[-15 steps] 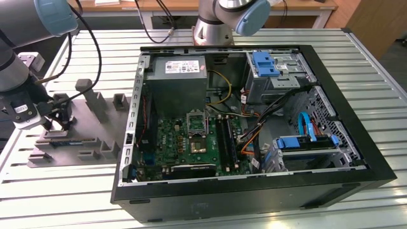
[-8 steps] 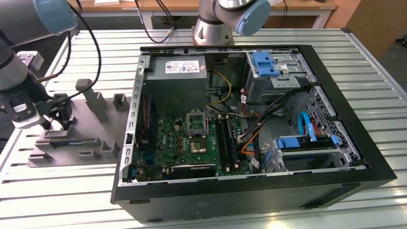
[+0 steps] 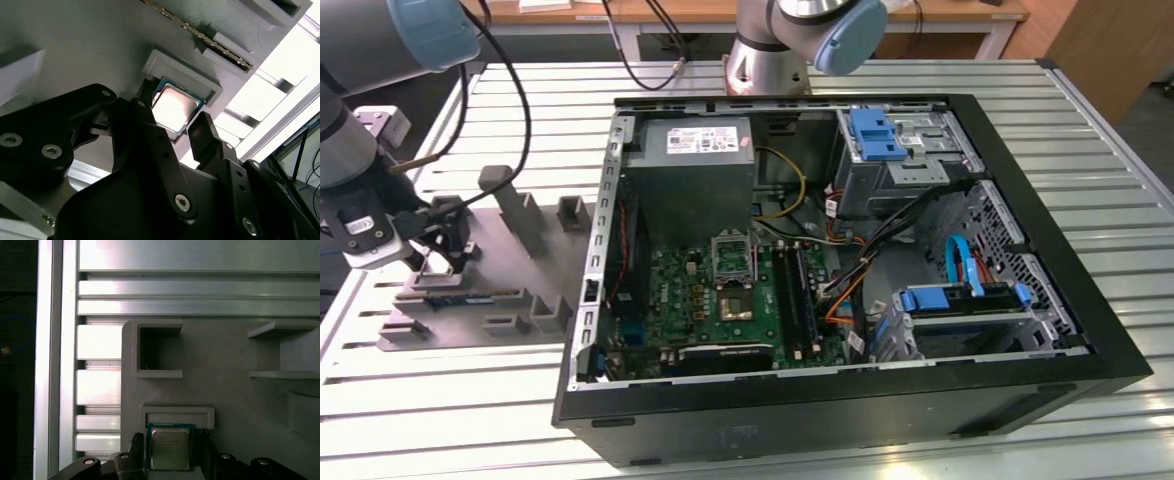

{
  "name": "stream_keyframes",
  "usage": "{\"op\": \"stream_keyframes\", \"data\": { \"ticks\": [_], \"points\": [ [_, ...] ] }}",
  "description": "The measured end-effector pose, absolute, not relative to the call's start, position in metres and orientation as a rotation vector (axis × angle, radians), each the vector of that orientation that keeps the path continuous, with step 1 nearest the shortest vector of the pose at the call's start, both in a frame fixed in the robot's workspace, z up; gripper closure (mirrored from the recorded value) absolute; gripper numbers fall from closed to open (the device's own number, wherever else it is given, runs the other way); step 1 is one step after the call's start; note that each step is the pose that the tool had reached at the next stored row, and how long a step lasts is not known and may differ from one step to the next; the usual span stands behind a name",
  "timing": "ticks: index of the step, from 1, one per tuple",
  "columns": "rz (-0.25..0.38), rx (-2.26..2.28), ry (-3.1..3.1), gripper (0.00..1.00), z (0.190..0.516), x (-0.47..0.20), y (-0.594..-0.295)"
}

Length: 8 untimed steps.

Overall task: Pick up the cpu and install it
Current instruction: 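Pick up the cpu and move it towards the insertion slot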

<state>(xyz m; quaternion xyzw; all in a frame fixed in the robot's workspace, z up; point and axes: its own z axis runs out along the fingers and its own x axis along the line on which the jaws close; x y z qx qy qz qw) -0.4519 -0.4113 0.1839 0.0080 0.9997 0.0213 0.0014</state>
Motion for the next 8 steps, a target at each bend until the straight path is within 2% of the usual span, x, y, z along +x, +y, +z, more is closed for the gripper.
{"op": "stream_keyframes", "data": {
  "ticks": [8],
  "points": [
    [0.067, 0.025, 3.138, 0.45, 0.1838, -0.4533, -0.4113]
  ]
}}
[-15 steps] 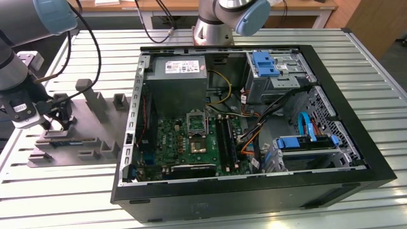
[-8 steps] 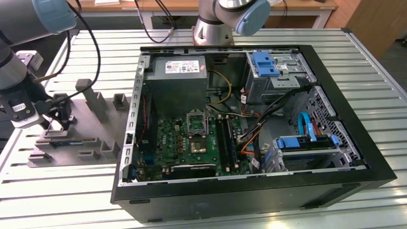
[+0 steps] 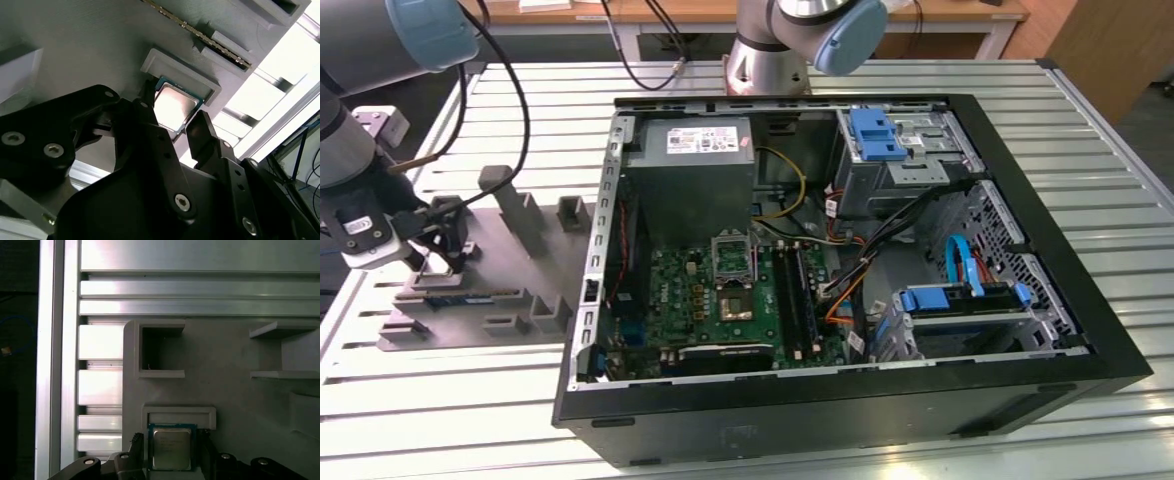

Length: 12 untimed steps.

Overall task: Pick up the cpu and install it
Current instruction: 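Pick up the cpu and move it towards the insertion slot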

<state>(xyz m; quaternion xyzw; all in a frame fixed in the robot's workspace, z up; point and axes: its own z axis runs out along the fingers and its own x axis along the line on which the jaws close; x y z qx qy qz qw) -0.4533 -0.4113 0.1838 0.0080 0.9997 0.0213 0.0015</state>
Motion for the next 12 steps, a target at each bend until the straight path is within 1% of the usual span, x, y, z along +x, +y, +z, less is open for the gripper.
{"op": "stream_keyframes", "data": {
  "ticks": [1, 2, 12],
  "points": [
    [0.067, 0.025, 3.138, 0.46, 0.1838, -0.4533, -0.4113],
    [0.067, 0.025, 3.138, 0.53, 0.1838, -0.4533, -0.4113],
    [0.066, 0.025, 3.138, 0.53, 0.1854, -0.4534, -0.4113]
  ]
}}
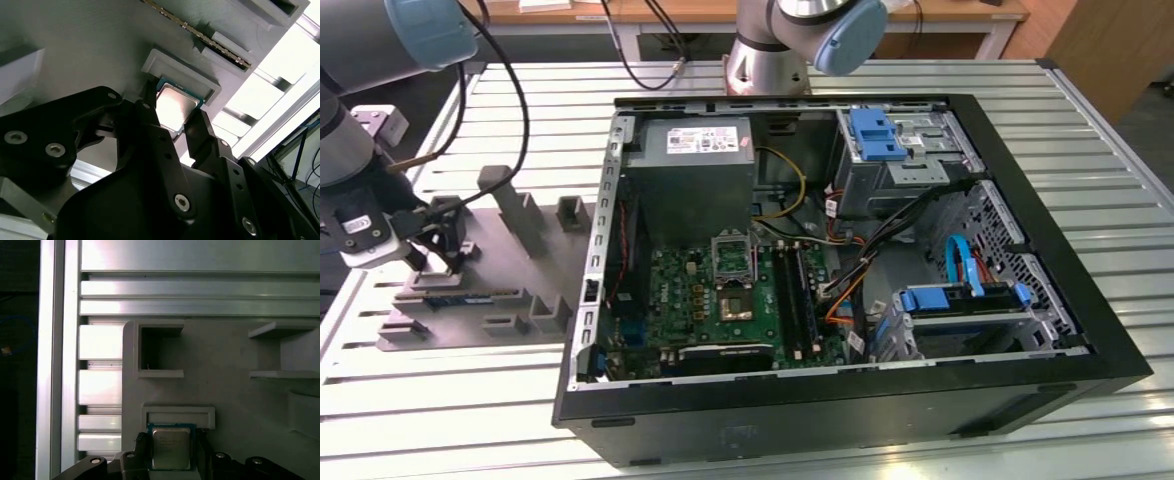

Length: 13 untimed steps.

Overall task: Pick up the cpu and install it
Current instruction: 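Pick up the cpu and move it towards the insertion slot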

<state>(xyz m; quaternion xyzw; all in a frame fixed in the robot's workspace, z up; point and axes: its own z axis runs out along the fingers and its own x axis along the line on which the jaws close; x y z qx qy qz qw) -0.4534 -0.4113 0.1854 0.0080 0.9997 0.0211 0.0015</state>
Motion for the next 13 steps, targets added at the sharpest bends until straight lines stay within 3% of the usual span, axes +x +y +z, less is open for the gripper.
{"op": "stream_keyframes", "data": {
  "ticks": [13],
  "points": [
    [0.066, 0.025, 3.138, 0.53, 0.203, -0.453, -0.411]
  ]
}}
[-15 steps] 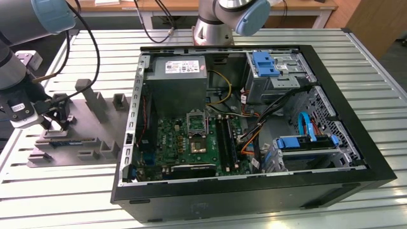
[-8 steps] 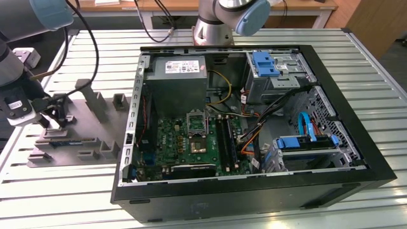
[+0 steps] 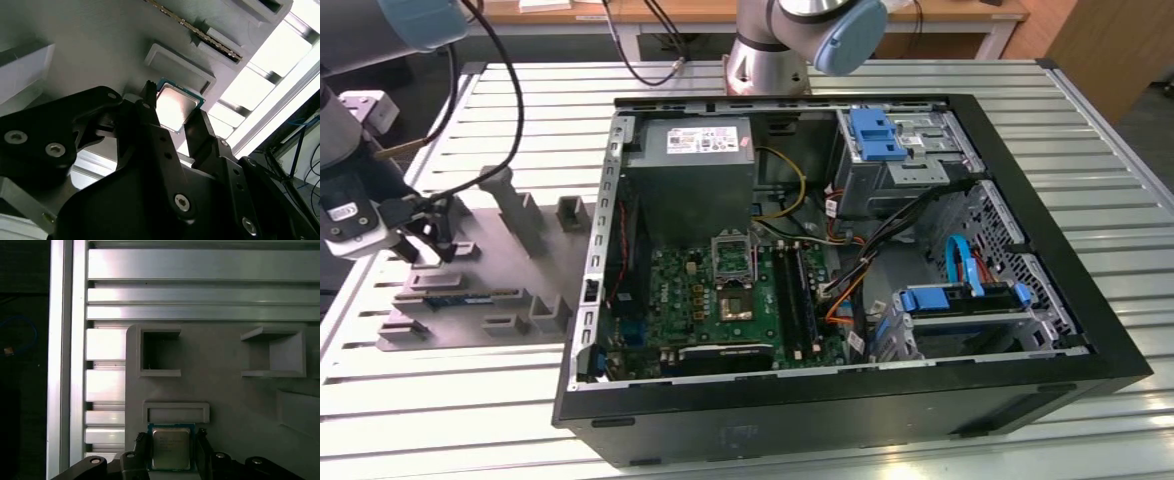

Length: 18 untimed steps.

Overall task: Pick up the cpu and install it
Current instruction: 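Pick up the cpu and move it towards the insertion slot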

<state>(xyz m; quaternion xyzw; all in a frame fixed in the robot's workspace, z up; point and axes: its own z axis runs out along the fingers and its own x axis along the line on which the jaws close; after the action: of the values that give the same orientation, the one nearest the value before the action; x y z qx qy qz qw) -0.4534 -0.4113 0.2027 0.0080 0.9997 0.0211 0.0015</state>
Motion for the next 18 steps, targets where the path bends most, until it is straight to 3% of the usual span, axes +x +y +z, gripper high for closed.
{"op": "stream_keyframes", "data": {
  "ticks": [18],
  "points": [
    [0.066, 0.025, 3.138, 0.53, 0.215, -0.453, -0.411]
  ]
}}
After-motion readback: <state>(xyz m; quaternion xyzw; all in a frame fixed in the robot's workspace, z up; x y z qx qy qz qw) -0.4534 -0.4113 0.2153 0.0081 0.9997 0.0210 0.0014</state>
